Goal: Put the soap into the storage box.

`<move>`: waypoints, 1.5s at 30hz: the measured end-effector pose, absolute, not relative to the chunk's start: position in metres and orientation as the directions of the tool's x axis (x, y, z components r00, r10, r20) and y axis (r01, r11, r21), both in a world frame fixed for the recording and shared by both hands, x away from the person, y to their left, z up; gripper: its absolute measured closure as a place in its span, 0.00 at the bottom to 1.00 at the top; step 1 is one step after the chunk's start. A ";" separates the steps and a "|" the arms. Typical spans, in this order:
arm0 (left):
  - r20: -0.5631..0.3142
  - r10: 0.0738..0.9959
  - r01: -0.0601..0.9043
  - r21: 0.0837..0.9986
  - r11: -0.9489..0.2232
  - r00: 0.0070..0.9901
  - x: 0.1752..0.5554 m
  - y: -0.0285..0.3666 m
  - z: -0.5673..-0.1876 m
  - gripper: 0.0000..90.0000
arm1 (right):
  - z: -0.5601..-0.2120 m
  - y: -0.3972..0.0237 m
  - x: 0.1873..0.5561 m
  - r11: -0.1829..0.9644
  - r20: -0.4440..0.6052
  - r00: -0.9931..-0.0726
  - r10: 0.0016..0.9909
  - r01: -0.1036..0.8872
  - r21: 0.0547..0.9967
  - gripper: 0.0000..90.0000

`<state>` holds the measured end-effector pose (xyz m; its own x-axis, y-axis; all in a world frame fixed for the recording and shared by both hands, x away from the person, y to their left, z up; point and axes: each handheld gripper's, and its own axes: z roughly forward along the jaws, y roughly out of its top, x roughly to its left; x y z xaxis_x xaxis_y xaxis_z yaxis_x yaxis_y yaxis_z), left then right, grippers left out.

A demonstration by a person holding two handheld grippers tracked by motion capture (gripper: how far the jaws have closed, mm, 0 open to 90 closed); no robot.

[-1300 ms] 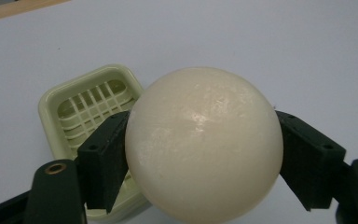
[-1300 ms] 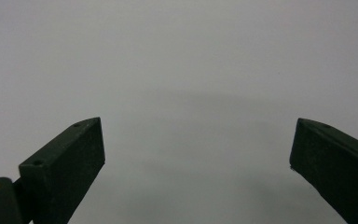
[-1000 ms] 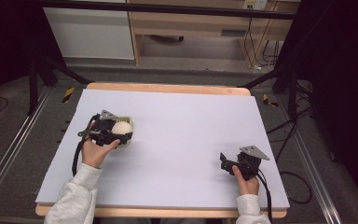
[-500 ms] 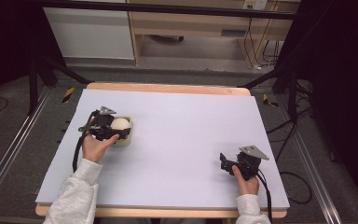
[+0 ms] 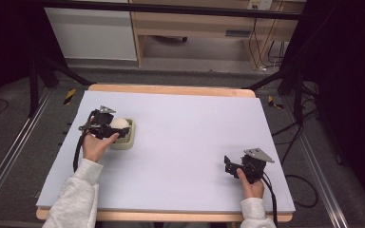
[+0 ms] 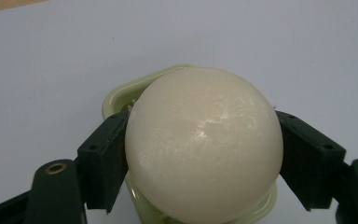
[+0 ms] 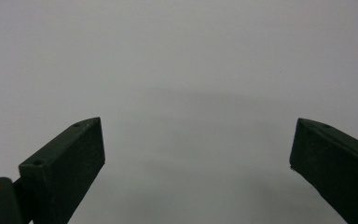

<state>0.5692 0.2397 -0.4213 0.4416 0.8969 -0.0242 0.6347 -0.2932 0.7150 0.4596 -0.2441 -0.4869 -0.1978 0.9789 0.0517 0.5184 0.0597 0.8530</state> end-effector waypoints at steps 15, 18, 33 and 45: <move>-0.015 0.896 0.645 0.700 -0.308 0.445 0.576 0.237 -0.431 0.27 | -0.487 -0.245 0.460 0.052 0.061 -0.199 0.978 0.521 0.852 0.04; -0.015 0.894 0.649 0.693 -0.314 0.448 0.578 0.237 -0.434 0.27 | -0.487 -0.245 0.460 0.053 0.061 -0.198 0.978 0.521 0.852 0.04; -0.001 0.891 0.663 0.669 -0.337 0.454 0.581 0.233 -0.442 0.27 | -0.487 -0.245 0.460 0.052 0.061 -0.196 0.979 0.523 0.851 0.04; 0.002 0.896 0.669 0.664 -0.334 0.445 0.582 0.233 -0.446 0.27 | -0.487 -0.245 0.460 0.055 0.058 -0.198 0.978 0.519 0.853 0.04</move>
